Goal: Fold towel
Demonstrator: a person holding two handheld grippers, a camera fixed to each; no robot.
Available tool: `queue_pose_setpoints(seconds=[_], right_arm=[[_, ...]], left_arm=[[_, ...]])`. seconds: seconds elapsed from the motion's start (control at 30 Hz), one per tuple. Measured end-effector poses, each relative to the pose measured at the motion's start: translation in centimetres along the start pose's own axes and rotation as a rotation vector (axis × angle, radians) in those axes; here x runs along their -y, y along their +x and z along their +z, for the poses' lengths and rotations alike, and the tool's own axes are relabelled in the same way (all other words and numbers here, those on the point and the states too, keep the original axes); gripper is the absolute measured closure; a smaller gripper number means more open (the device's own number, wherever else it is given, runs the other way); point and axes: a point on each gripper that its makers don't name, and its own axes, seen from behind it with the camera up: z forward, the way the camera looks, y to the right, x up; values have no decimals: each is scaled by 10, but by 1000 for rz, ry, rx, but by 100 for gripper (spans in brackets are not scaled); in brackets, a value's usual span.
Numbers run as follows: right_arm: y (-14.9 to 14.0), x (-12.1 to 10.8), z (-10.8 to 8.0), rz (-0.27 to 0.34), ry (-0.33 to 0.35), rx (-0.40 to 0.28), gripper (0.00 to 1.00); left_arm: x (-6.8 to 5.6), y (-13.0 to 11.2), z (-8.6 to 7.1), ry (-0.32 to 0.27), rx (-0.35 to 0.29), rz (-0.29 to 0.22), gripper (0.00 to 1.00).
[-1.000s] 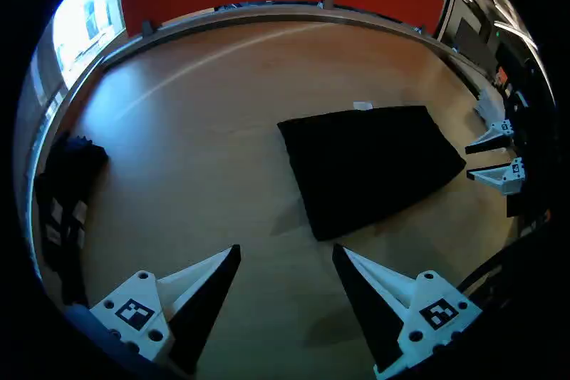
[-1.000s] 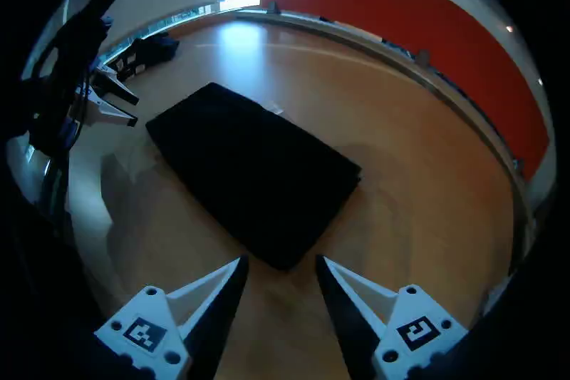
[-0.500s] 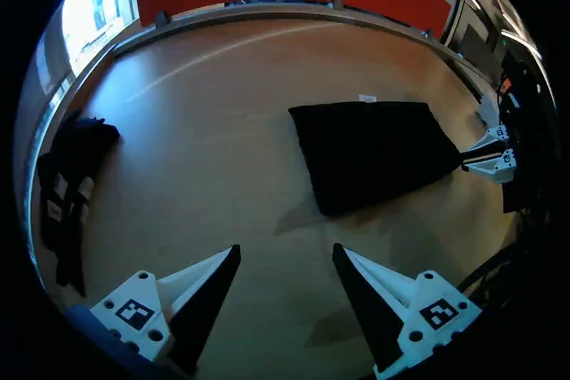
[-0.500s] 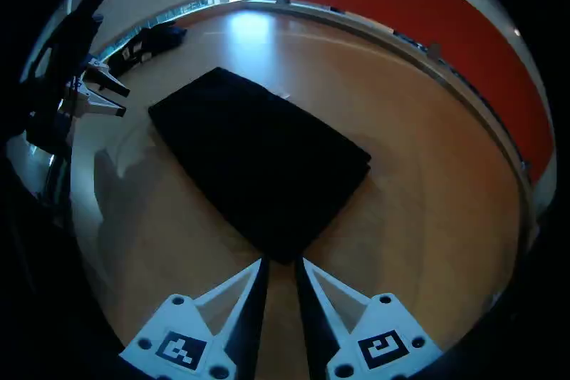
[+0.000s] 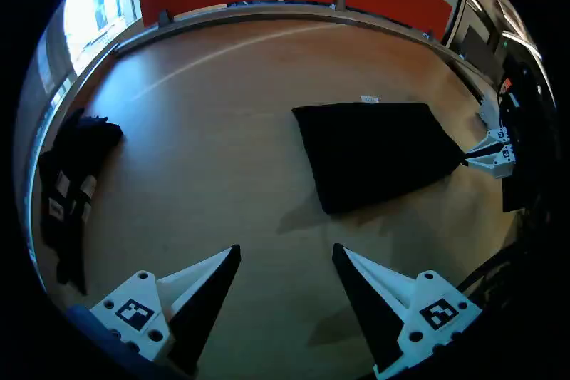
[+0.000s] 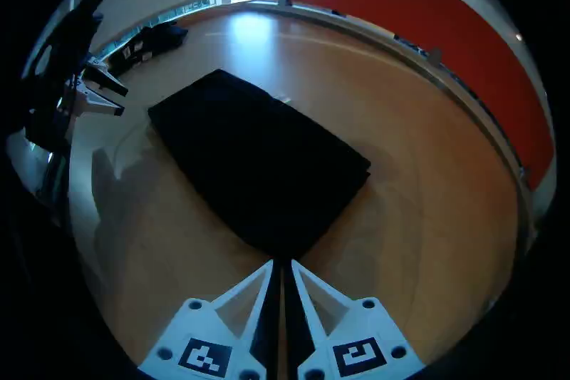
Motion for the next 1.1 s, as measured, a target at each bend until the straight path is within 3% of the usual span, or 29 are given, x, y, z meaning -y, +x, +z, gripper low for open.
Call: queue_pose_setpoints(seconds=[0.4,0.7,1.1], right_arm=[[24,-3,-15,-85,-15,-9,98],[77,3,-28,-165,-12,-68,98],[141,19,-35,-268,-4,-145,98]], left_arm=[[6,-5,-13,17,-4,-38,4],[13,-1,-33,34,-35,-83,4],[26,-7,-45,61,-42,-119,4]])
